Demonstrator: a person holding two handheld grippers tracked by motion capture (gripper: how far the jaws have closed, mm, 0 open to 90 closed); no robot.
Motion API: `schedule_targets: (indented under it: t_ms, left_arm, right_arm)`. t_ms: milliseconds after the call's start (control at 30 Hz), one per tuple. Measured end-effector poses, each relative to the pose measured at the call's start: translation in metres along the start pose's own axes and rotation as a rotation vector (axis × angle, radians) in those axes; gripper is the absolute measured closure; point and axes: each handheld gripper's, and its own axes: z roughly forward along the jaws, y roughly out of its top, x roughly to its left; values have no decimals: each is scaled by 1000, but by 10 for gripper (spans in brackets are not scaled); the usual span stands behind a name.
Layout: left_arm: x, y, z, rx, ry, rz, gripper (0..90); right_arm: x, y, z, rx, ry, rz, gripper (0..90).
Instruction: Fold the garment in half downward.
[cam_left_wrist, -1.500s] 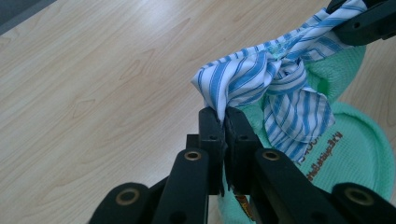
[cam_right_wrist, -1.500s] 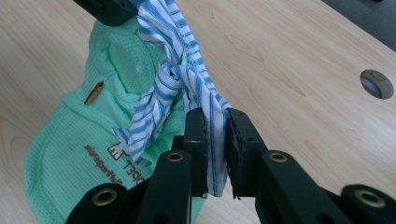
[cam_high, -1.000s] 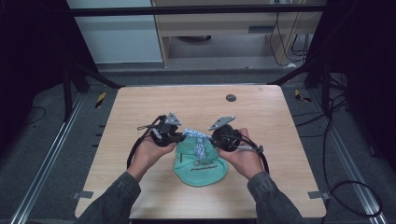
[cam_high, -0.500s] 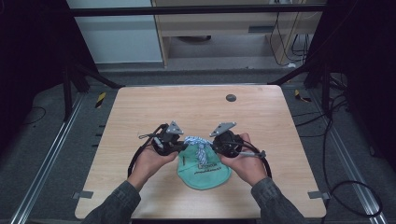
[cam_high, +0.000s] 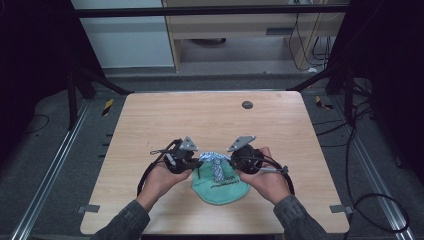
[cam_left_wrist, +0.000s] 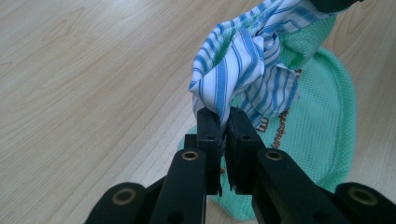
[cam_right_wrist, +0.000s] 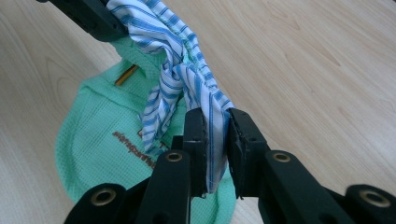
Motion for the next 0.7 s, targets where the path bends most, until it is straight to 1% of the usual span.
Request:
schedule_targets:
  t_ms: [200, 400, 433, 700]
  left_arm:
    - [-5, -5, 1, -3, -13, 4, 852]
    - [-10, -10, 2, 4, -22, 7, 854]
    - [-11, -12, 3, 7, -25, 9, 854]
    - [-13, -17, 3, 11, -32, 7, 858]
  right_arm:
    - [4, -6, -1, -3, 10, 3, 777]
    - [7, -12, -1, -1, 14, 4, 775]
    - [8, -14, -1, -4, 21, 7, 775]
    - [12, -19, -1, -2, 26, 12, 775]
